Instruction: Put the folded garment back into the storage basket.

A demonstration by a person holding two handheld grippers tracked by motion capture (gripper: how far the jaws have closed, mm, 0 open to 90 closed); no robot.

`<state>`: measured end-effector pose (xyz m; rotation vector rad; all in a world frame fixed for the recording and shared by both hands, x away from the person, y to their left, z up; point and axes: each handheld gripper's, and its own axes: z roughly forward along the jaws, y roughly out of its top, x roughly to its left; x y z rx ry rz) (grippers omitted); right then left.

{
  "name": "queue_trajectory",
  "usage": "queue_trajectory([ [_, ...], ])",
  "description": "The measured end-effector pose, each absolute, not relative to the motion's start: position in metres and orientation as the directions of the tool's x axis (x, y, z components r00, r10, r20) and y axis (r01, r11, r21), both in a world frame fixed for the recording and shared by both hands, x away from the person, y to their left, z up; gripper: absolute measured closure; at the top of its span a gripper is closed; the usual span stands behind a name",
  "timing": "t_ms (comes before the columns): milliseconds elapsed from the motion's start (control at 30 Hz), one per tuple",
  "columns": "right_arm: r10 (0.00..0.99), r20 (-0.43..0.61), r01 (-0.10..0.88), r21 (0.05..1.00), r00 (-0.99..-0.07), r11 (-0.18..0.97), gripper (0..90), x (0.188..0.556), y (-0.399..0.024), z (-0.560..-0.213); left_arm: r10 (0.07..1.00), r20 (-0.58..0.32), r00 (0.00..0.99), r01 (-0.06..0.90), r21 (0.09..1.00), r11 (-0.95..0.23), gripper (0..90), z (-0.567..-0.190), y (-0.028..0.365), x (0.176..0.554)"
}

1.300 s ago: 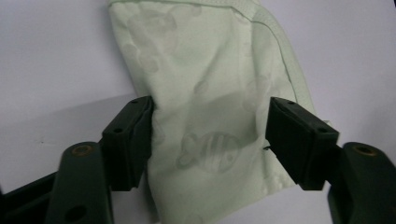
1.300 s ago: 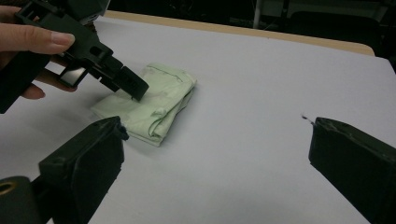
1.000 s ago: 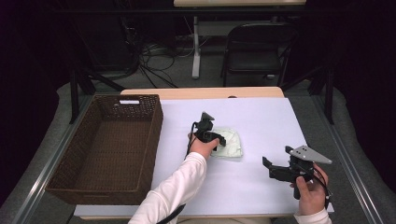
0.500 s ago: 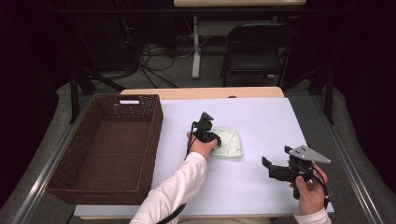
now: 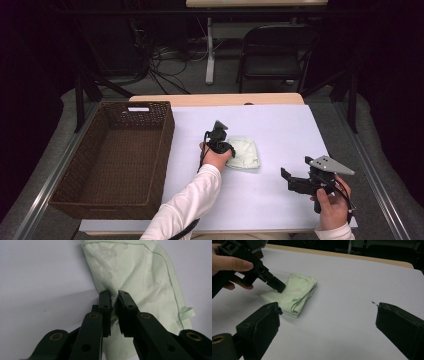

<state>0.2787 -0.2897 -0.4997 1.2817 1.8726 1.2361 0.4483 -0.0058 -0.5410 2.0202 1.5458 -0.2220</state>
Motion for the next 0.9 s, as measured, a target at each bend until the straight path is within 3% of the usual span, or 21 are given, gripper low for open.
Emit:
queue_trajectory([
  [900, 0.922, 0.053, 0.415, 0.902, -0.385, 0.121, 5.4, 0.279, -0.291, -0.5, 0.804, -0.486, 0.343, 0.91, 0.385, -0.155, 85.2, -0.52, -0.007, 0.445],
])
